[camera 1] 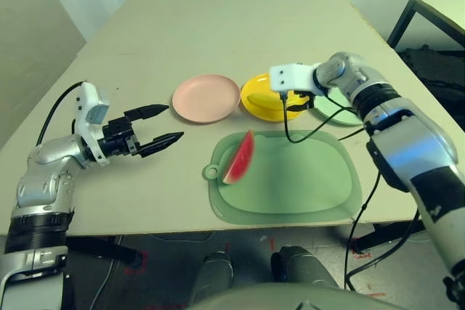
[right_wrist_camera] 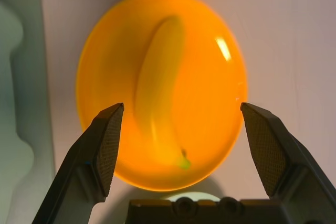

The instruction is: Place the fruits into color-matched plates.

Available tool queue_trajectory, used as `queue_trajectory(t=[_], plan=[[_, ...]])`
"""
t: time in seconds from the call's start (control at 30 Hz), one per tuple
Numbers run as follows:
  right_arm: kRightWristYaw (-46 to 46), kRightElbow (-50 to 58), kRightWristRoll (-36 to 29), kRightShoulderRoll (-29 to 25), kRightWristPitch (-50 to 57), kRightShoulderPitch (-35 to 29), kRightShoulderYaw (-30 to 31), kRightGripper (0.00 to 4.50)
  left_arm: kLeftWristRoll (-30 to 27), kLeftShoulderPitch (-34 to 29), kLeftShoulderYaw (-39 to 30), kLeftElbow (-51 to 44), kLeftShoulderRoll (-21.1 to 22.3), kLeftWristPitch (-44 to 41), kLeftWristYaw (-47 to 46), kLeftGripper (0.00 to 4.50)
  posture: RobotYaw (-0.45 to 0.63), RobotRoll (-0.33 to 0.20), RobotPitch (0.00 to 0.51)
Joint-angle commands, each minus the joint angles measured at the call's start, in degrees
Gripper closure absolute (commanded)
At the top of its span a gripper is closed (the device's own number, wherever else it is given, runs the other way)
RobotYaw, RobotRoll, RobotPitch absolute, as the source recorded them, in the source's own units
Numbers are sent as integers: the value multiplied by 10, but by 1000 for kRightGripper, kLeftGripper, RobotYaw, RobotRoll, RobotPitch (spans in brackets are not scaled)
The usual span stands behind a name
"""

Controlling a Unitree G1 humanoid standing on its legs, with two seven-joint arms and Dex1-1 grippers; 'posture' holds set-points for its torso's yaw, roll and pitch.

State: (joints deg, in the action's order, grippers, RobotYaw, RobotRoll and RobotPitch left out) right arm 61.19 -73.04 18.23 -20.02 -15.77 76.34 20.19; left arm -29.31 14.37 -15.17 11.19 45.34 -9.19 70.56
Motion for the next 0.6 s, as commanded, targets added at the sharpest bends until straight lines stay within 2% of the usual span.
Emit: queue_trajectory(t=[0.03,0.13,0.3,0.4,0.47,0.6], plan=[[110,75,-111,-30,108,-39,-89,22,10,1,7,11,1,5,3,0,-34,0,49],[180,253,-204,-74,249,-151,-146,22,13,-5,12,8,-4,7,1,0,-48,0,52],[178,521,-300,-130,377,-363,-202,22,14,-2,19,13,-5,7,6,0,-74,0,50],[194,580,-380,-140,411,-458,-251,22,16,8,24,22,-4,8,11,0,-81,0,49],[219,588,-427,-136,391,-508,-284,22,18,16,28,28,-4,9,15,0,-93,0,42],[258,543,-429,-147,286,-566,-297,22,28,32,40,41,-3,17,28,0,-97,0,32]])
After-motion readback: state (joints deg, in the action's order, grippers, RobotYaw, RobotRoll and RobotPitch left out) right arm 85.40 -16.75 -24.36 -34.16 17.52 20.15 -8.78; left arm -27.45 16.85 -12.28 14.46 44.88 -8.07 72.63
